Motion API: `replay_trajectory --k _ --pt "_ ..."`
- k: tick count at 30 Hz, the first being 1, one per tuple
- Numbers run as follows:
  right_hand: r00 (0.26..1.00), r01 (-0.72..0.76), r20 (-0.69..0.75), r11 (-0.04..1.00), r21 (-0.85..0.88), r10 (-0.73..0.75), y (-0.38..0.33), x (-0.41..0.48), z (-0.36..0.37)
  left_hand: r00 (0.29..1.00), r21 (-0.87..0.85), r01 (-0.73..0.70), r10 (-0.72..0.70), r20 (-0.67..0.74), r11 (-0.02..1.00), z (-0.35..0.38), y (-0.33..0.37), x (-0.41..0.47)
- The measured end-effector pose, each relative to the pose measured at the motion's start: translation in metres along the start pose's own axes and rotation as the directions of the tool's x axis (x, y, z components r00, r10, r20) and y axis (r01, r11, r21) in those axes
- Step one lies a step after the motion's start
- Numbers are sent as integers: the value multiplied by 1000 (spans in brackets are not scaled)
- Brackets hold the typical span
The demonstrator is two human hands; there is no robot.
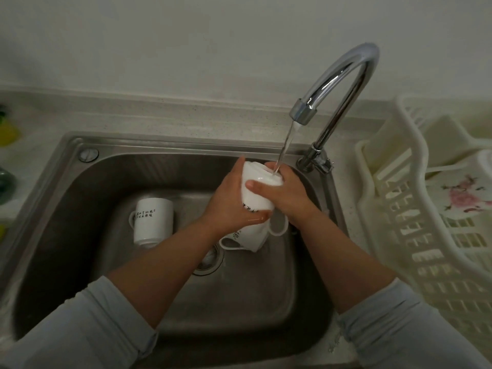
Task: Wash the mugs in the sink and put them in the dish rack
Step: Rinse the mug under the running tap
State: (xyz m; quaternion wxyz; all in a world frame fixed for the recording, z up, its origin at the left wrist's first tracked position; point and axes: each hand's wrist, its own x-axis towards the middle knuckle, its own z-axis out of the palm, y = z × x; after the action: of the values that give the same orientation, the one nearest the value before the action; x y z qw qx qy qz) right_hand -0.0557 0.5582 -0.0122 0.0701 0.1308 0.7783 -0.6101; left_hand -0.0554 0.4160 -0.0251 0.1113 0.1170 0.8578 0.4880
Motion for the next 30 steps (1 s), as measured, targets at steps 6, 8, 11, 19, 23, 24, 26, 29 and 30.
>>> replay_trajectory --k 6,8,11,19,23,24,26,29,30 --pt "995 -90 37 986 -139 96 -13 10 7 995 288 -96 98 9 953 -5 3 0" --pt "975 -194 91 975 -113 204 -16 16 1 985 394 -169 170 32 904 -4 3 2" --pt "958 -270 131 956 116 254 -12 16 -10 981 388 -182 191 15 903 -1 4 9" --pt "922 -243 -287 966 92 259 3 0 -17 991 -125 -122 115 -61 985 15 16 22" --pt "917 -236 -295 961 142 268 -1 -9 -30 998 -264 -56 58 -2 963 20 27 21" --pt "914 -216 -313 964 157 256 0 -10 -32 999 -280 -35 32 -15 960 20 31 22" --pt "921 -176 -322 973 152 217 -1 -16 -32 996 -375 87 -89 12 923 19 35 26" --pt "945 -127 -289 986 112 155 1 -27 -31 905 -580 423 -293 309 696 10 40 29" --pt "948 -100 -290 989 109 128 2 -30 -31 874 -601 483 -307 377 637 6 41 29"
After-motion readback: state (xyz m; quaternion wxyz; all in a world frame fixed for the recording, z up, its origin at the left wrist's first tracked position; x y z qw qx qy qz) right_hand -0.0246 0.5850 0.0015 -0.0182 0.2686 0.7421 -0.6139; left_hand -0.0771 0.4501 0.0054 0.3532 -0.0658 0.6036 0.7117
